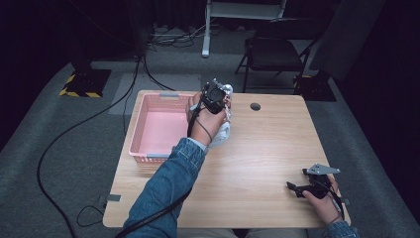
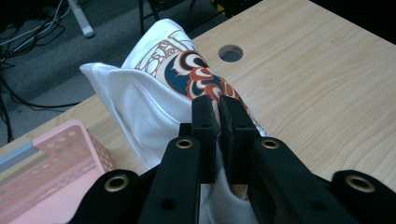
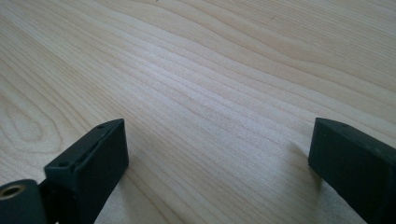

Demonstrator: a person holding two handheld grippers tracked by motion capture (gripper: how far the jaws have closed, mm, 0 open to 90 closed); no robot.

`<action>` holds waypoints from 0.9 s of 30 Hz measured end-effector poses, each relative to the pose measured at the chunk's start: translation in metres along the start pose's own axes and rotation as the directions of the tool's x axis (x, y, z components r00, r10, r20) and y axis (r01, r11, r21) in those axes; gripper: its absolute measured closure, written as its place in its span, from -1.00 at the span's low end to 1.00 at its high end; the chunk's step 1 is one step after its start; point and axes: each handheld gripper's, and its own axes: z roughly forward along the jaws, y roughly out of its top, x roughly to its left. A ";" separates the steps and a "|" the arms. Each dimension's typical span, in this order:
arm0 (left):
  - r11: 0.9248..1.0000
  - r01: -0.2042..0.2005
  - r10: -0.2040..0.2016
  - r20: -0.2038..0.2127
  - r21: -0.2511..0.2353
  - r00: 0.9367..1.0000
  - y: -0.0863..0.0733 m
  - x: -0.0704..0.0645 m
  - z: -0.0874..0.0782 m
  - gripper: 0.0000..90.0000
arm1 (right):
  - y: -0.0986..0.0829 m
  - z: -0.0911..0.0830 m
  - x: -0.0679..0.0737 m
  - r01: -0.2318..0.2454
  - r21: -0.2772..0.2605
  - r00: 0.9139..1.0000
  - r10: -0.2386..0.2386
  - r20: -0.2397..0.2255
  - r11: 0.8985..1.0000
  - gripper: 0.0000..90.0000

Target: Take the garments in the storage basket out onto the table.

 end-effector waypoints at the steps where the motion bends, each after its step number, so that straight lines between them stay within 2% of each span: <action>1: 1.000 -0.001 0.001 0.002 -0.001 1.000 0.001 -0.002 0.001 0.87 | 0.000 0.000 0.000 0.000 0.000 1.000 0.000 0.000 1.000 -0.89; 15: 1.000 -0.026 0.026 0.052 -0.011 0.998 0.012 -0.024 0.012 0.87 | 0.000 0.000 0.000 0.003 0.000 1.000 -0.003 -0.002 1.000 -0.89; 27: 0.999 -0.025 0.026 0.086 -0.021 0.996 0.017 -0.040 0.023 0.87 | 0.000 0.000 0.000 0.004 0.000 1.000 -0.004 -0.005 1.000 -0.89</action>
